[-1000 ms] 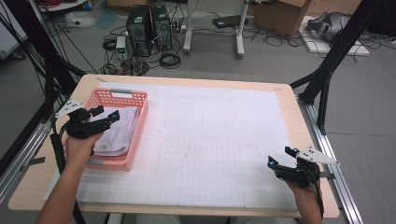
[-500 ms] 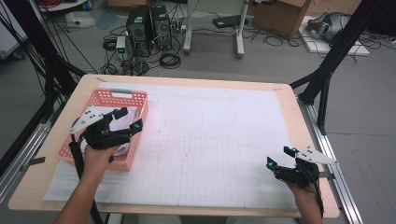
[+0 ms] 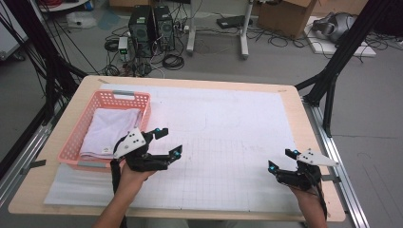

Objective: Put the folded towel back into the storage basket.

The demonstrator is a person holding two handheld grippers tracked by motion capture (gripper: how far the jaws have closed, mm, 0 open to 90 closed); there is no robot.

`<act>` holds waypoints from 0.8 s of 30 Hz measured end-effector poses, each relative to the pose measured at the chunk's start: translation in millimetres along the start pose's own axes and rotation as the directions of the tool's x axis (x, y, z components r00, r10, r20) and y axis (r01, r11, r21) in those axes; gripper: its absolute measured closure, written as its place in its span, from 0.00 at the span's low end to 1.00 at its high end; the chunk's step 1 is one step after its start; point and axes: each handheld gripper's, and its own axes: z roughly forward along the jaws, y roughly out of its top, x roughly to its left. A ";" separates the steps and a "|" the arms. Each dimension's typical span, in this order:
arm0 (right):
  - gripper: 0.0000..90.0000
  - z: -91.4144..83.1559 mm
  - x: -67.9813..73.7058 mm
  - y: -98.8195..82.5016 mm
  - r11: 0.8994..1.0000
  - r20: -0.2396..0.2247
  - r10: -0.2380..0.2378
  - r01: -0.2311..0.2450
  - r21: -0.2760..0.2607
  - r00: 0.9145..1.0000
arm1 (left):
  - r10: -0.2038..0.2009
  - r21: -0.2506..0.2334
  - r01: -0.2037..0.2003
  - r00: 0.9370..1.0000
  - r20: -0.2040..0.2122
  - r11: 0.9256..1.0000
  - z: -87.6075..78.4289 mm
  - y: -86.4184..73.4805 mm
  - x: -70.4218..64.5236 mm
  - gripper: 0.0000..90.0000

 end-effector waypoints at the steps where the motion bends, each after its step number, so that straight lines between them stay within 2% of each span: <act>1: 0.20 0.6 0.2 0.2 1.000 -0.001 -0.003 0.003 -0.001 1.000 | 0.007 0.011 -0.007 1.000 -0.005 1.000 2.3 -2.1 -1.9 0.23; 5: 0.20 0.6 1.7 -0.3 1.000 -0.004 -0.001 0.001 -0.001 1.000 | 0.032 0.060 -0.031 0.999 -0.017 0.998 8.6 -12.9 -9.2 0.24; 7: 0.20 -0.1 2.4 -0.3 1.000 -0.005 -0.002 0.002 -0.002 1.000 | 0.039 0.064 -0.037 0.999 -0.021 0.997 10.0 -19.4 -12.4 0.25; 9: 0.20 -1.0 3.8 -0.8 1.000 -0.004 -0.001 0.000 -0.004 1.000 | 0.032 0.066 -0.031 0.999 -0.015 0.997 10.5 -26.3 -12.8 0.25; 10: 0.20 -1.2 4.3 -1.0 1.000 -0.004 -0.001 0.001 -0.004 1.000 | 0.014 0.061 -0.013 1.000 -0.017 0.998 11.2 -31.1 -12.2 0.25; 12: 0.20 -1.5 5.2 -1.7 1.000 -0.005 0.006 -0.006 -0.008 1.000 | -0.002 0.095 0.002 1.000 0.001 0.996 12.8 -36.4 -9.1 0.25; 15: 0.20 -2.3 7.3 -1.5 1.000 0.005 0.012 -0.012 -0.013 1.000 | -0.026 0.103 0.027 1.000 -0.002 0.994 12.7 -46.3 -6.3 0.25; 17: 0.20 -2.0 7.7 -1.5 1.000 0.006 0.012 -0.012 -0.015 1.000 | -0.021 0.124 0.021 1.000 -0.003 0.992 13.0 -51.6 -6.2 0.25; 24: 0.20 -2.3 8.7 -3.2 1.000 0.014 0.010 -0.010 -0.015 1.000 | -0.013 0.120 0.014 1.000 -0.011 0.993 12.4 -51.9 -5.5 0.25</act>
